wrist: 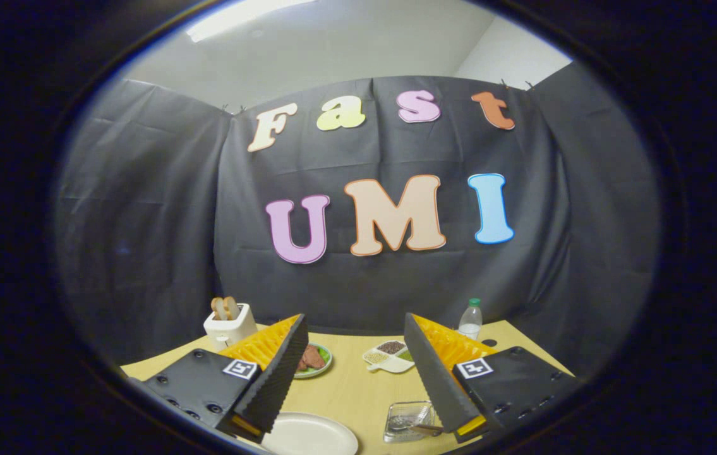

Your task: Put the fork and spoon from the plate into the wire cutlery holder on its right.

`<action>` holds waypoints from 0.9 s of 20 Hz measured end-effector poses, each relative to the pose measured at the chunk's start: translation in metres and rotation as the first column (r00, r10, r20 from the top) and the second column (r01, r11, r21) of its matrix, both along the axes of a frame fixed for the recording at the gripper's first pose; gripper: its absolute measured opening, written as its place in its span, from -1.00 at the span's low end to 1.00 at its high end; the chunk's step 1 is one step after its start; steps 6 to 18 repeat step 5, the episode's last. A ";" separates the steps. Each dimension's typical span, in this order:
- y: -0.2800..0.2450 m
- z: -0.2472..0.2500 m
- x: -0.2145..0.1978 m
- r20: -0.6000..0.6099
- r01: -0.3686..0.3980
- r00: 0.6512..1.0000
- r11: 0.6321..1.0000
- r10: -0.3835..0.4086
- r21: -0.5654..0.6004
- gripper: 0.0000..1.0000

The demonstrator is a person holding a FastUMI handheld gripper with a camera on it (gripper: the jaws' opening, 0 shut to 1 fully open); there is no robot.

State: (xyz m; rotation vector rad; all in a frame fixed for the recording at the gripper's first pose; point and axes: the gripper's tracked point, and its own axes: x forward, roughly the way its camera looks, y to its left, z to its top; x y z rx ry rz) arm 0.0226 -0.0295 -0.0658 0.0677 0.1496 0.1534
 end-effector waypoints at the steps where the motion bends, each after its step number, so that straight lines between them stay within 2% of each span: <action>1: 0.000 0.002 0.000 0.002 0.000 1.000 1.000 0.000 0.002 0.95; 18: 0.001 -0.001 0.003 -0.011 0.002 1.000 1.000 -0.002 0.000 0.95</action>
